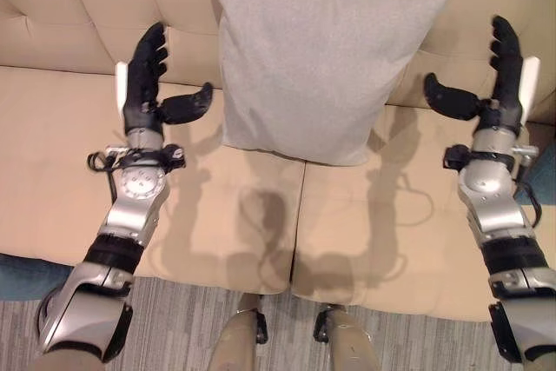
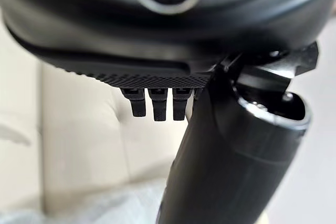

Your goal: Pick up all the scattered cushions and arrange them neatly on the sofa.

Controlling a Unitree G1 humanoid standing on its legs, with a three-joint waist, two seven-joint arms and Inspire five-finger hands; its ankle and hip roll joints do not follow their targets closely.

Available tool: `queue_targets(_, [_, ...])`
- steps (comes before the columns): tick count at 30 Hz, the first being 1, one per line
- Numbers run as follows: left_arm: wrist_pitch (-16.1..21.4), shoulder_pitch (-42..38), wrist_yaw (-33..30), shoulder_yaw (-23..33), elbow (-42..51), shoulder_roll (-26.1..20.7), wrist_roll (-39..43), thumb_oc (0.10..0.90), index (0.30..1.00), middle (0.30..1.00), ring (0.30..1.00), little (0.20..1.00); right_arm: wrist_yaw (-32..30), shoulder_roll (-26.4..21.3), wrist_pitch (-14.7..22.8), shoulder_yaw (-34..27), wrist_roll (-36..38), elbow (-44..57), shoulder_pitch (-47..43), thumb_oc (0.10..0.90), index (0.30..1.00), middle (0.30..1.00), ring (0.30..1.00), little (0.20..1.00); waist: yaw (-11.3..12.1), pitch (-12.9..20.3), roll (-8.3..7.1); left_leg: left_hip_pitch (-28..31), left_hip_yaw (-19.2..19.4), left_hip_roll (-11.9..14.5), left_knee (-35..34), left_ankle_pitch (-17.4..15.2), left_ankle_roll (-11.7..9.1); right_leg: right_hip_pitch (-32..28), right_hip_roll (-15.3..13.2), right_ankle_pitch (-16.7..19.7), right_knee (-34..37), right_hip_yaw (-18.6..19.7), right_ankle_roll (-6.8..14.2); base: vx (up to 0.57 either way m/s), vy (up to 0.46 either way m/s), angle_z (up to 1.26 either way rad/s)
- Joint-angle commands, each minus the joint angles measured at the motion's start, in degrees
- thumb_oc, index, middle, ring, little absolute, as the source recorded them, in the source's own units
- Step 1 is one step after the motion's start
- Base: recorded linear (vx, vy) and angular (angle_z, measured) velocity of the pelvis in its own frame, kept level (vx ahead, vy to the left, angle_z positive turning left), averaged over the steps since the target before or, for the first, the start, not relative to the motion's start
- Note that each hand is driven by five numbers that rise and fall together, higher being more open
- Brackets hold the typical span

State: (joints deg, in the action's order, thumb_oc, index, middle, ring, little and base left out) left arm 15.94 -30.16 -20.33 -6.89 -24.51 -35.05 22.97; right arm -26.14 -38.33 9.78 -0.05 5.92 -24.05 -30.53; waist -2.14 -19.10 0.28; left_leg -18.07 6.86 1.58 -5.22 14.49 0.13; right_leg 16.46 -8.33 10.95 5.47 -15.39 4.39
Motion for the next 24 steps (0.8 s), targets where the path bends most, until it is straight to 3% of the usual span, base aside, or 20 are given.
queue_targets(1, [4.19, 3.63, 1.72, 0.58, 2.03, 1.82, -1.56, 0.8, 0.9, 0.9, 0.9, 0.9, 2.81, 1.06, 4.72, -0.21, 0.62, 4.0, 6.14, 0.8, 0.9, 0.9, 0.9, 0.9, 0.57, 9.98, 0.17, 3.8, 0.35, 0.46, 0.22, -12.04, -4.08, -2.26, -0.56, -6.61, -2.05, -0.32, 4.77, 0.04, 0.0, -0.18])
queue_targets(3, [3.71, 9.8, 3.15, 2.15, 4.06, 4.44, -2.14, 0.8, 0.9, 0.9, 0.9, 0.9, 4.83, 3.01, 4.35, -1.1, -0.12, 5.28, 10.89, 0.8, 0.9, 0.9, 0.9, 0.9, 0.72, 10.27, -0.17, 5.01, 0.29, 0.43, 0.22, -12.36, -3.98, -3.85, -0.53, -6.75, -1.71, -0.5, 4.8, 0.05, 0.009, 0.01])
queue_targets(4, [3.06, 17.05, 4.61, 3.79, 6.34, 7.19, -3.47, 0.8, 0.9, 0.9, 0.9, 0.9, 6.94, 5.6, 3.75, -2.27, -1.3, 6.52, 16.66, 0.8, 0.9, 0.9, 0.9, 0.9, 0.91, 10.47, -0.42, 6.62, 0.1, 0.46, 0.22, -12.66, -3.84, -5.78, -0.52, -6.91, -1.41, -0.77, 4.92, 0.04, 0.019, 0.08])
queue_targets(7, [2.31, 23.85, 6.29, 5.05, 6.44, 9.64, -4.25, 0.8, 0.9, 0.9, 0.9, 0.9, 8.38, 9.33, 3.59, -2.76, -1.71, 6.55, 21.8, 0.8, 0.9, 0.9, 0.9, 0.9, 1.3, 11.02, -0.78, 8.13, 0.06, 0.43, 0.22, -12.69, -3.64, -7.58, -0.66, -6.81, -1.15, -1.2, 5.1, 0.04, 0.028, -0.06])
queue_targets(12, [-0.56, 37.36, 10.68, 6.87, -0.16, 14.66, -5.96, 0.8, 0.9, 0.9, 0.9, 0.9, 12.32, 16.56, 2.19, -2.48, -3.95, 2.51, 32.47, 0.8, 0.9, 0.9, 0.9, 0.9, 2.18, 12.95, -1.3, 12.72, 0.51, 0.37, 0.22, -13.87, -3.22, -12.2, -0.9, -7.39, -1.06, -1.87, 5.55, 0.05, 0.059, -0.09])
queue_targets(15, [-2.71, 41.72, 12.55, 6.5, -8.95, 17.21, -8.21, 0.8, 0.9, 0.9, 0.9, 0.9, 14.33, 21.13, 1.66, -1.42, -2.71, -1.86, 36.24, 0.8, 0.9, 0.9, 0.9, 0.9, 2.53, 14.14, -1.58, 15.37, 0.58, -0.1, 0.22, -14.6, -2.79, -14.72, -1.32, -7.86, -1.35, -2.2, 5.76, 0.03, 0.099, -0.02])
queue_targets(24, [-3.79, 42.77, 12.21, 4.11, -20.46, 19.01, -13.71, 0.8, 0.9, 0.9, 0.9, 0.9, 14.62, 21.48, 0.88, 4.24, -7.24, -11.59, 36.82, 0.8, 0.9, 0.9, 0.9, 0.9, 4.1, 13.77, -2.75, 19.9, 0.6, -1.49, 0.22, -16.57, -1.3, -17.04, -2.41, -8.45, -4.26, -1.51, 6.58, -0.02, 0.094, -0.01])
